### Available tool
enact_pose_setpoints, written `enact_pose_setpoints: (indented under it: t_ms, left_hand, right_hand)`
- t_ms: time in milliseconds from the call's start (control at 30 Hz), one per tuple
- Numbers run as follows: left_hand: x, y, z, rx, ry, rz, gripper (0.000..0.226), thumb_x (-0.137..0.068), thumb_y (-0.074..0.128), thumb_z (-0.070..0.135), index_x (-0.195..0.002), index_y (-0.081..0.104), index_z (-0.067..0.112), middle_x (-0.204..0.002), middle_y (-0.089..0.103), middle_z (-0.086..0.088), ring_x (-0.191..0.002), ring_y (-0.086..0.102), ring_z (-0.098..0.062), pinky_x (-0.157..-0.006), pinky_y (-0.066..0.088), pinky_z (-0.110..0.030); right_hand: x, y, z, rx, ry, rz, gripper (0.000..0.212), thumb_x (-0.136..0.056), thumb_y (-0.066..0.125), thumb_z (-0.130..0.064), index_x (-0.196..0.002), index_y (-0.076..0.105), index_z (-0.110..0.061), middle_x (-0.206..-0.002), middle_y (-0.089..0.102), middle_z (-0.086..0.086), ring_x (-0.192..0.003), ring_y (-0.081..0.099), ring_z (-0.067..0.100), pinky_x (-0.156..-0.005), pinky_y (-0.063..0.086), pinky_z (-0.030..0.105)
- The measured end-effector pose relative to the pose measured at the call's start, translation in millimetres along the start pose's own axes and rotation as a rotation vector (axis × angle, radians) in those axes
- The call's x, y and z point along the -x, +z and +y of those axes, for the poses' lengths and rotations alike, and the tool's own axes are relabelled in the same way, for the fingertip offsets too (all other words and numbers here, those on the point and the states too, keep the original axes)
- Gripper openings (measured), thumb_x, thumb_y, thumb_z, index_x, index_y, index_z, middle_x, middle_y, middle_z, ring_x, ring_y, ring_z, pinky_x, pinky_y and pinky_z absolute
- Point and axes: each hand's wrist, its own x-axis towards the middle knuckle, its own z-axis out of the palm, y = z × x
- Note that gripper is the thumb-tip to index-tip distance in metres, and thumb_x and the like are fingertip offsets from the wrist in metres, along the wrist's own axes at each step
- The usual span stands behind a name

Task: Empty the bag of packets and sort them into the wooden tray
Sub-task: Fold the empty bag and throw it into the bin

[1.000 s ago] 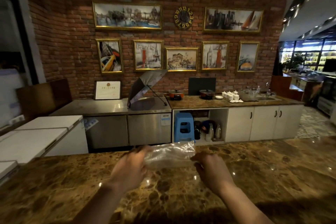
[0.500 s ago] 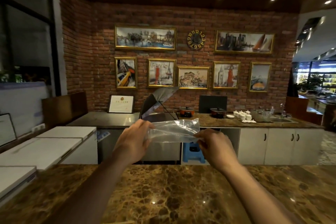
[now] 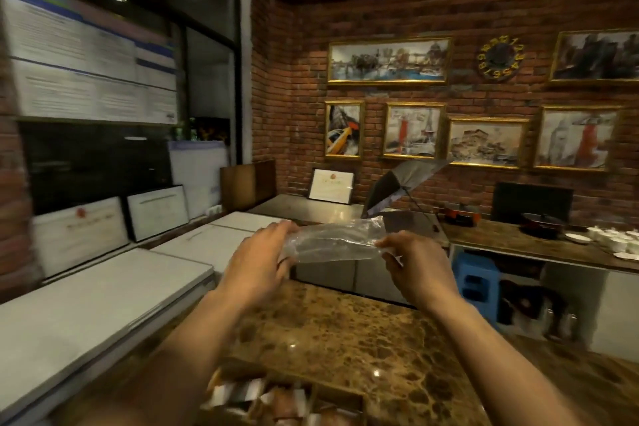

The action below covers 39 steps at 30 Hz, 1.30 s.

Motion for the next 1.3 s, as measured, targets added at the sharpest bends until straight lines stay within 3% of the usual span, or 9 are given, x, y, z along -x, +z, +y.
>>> enact_pose_setpoints:
  t_ms: [167, 267, 367, 467, 633, 767, 900, 1100, 1300]
  left_hand:
    - [50.9, -66.1, -88.2, -0.035, -0.165, 0.034, 0.055, -0.084, 0.065, 0.048, -0.133, 0.042, 0.045, -0.139, 0.053, 0.015, -0.123, 0.052, -0.012, -0.106, 0.046, -0.04]
    - [83.5, -110.8, -150.5, -0.124, -0.258, 0.076, 0.049, -0.09, 0.064, 0.04, -0.132, 0.039, 0.046, -0.14, 0.054, 0.011, -0.124, 0.054, -0.017, -0.102, 0.046, -0.036]
    - [121.3, -158.7, -202.4, -0.21, -0.329, 0.098, 0.045, -0.092, 0.067, 0.031, -0.128, 0.043, 0.041, -0.138, 0.057, 0.01, -0.123, 0.056, -0.019, -0.1, 0.047, -0.036]
    - [164.3, -201.4, -238.8, -0.292, -0.447, 0.141, 0.044, -0.092, 0.066, 0.032, -0.13, 0.044, 0.039, -0.136, 0.057, 0.009, -0.122, 0.056, -0.02, -0.1, 0.048, -0.039]
    - [242.5, -263.9, -274.8, -0.391, -0.595, 0.166, 0.049, -0.092, 0.068, 0.032, -0.136, 0.047, 0.029, -0.138, 0.055, 0.006, -0.12, 0.057, -0.017, -0.103, 0.049, -0.041]
    - [301.2, -302.2, -292.5, -0.486, -0.715, 0.18, 0.048, -0.092, 0.066, 0.035, -0.136, 0.047, 0.029, -0.14, 0.051, 0.007, -0.121, 0.056, -0.016, -0.101, 0.05, -0.04]
    - [342.2, -318.0, -299.8, -0.56, -0.813, 0.173, 0.046, -0.092, 0.067, 0.034, -0.133, 0.046, 0.031, -0.14, 0.051, 0.01, -0.12, 0.057, -0.015, -0.097, 0.051, -0.038]
    - [385.6, -309.8, -300.3, -0.628, -0.96, 0.16, 0.046, -0.093, 0.064, 0.037, -0.134, 0.043, 0.033, -0.137, 0.051, 0.01, -0.115, 0.057, -0.014, -0.094, 0.052, -0.038]
    - [406.1, -277.5, -302.6, -0.613, -1.081, 0.12, 0.047, -0.093, 0.064, 0.035, -0.135, 0.045, 0.03, -0.136, 0.053, 0.005, -0.117, 0.057, -0.019, -0.097, 0.051, -0.042]
  right_hand:
    - [-25.2, 61.2, -96.0, -0.135, -0.173, -0.031, 0.028, -0.091, 0.069, -0.017, -0.115, 0.07, -0.032, -0.112, 0.072, -0.007, -0.097, 0.066, 0.011, -0.08, 0.057, 0.03]
    - [-39.0, 98.1, -170.5, -0.238, -0.267, -0.126, 0.028, -0.091, 0.068, -0.016, -0.115, 0.071, -0.03, -0.112, 0.073, -0.006, -0.1, 0.067, 0.013, -0.083, 0.058, 0.038]
    - [-45.4, 133.6, -245.8, -0.335, -0.34, -0.12, 0.023, -0.09, 0.07, -0.015, -0.109, 0.075, -0.027, -0.111, 0.074, -0.006, -0.099, 0.069, 0.014, -0.087, 0.058, 0.037]
    - [-43.6, 168.0, -318.6, -0.382, -0.425, -0.144, 0.023, -0.091, 0.07, -0.014, -0.11, 0.077, -0.027, -0.116, 0.074, -0.006, -0.104, 0.068, 0.015, -0.096, 0.055, 0.035]
    - [-22.1, 213.8, -429.3, -0.487, -0.548, -0.217, 0.022, -0.091, 0.069, -0.017, -0.108, 0.076, -0.03, -0.109, 0.074, -0.007, -0.092, 0.07, 0.018, -0.084, 0.056, 0.034]
    - [5.9, 237.5, -499.0, -0.569, -0.61, -0.302, 0.021, -0.092, 0.068, -0.017, -0.107, 0.076, -0.029, -0.111, 0.074, -0.007, -0.092, 0.069, 0.019, -0.088, 0.055, 0.036]
    - [27.1, 259.9, -537.3, -0.711, -0.729, -0.347, 0.023, -0.086, 0.069, -0.006, -0.101, 0.078, -0.021, -0.099, 0.075, -0.001, -0.086, 0.07, 0.027, -0.076, 0.057, 0.041]
    - [50.5, 292.9, -564.8, -0.784, -0.833, -0.411, 0.022, -0.088, 0.073, -0.011, -0.104, 0.077, -0.026, -0.099, 0.075, -0.003, -0.084, 0.068, 0.02, -0.073, 0.057, 0.033]
    - [63.5, 331.5, -562.4, -0.819, -0.946, -0.507, 0.022, -0.089, 0.068, -0.004, -0.105, 0.078, -0.017, -0.094, 0.074, 0.007, -0.079, 0.068, 0.03, -0.069, 0.058, 0.042]
